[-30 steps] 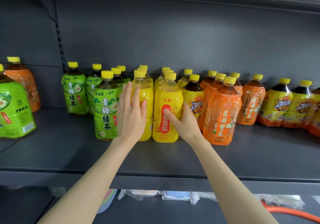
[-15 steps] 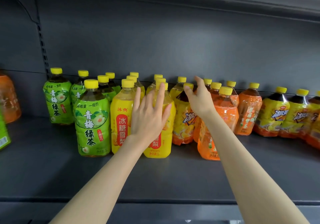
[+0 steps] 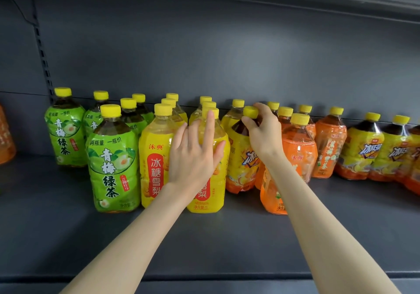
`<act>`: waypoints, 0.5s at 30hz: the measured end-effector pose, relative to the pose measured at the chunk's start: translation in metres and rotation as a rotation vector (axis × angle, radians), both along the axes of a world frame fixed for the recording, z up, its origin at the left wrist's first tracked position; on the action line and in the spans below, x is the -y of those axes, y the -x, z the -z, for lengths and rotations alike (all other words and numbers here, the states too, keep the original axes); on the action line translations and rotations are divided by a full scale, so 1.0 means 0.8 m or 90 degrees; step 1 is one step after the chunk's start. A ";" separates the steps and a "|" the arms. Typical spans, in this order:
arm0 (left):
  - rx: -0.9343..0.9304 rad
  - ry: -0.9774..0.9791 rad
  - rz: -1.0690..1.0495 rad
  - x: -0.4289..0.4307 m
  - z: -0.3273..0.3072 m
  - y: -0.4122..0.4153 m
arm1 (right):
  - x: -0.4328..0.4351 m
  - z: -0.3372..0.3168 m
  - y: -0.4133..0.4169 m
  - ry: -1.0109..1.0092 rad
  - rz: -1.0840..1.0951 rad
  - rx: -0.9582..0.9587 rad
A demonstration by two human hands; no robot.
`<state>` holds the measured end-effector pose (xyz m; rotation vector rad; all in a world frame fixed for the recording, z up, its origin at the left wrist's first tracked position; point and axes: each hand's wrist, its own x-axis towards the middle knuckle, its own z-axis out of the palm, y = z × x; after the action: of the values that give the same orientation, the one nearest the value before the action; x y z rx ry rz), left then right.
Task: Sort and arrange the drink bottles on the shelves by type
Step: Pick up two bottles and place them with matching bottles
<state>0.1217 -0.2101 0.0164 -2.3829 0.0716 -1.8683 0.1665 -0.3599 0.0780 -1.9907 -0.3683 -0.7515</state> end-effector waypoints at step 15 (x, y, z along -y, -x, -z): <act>-0.088 0.007 0.001 0.001 -0.004 0.010 | 0.025 -0.083 0.086 -0.147 -0.036 0.261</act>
<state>0.1139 -0.2108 0.0196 -2.5175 0.0741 -1.7060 0.0973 -0.3802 0.1445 -1.5993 -0.5483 -1.1154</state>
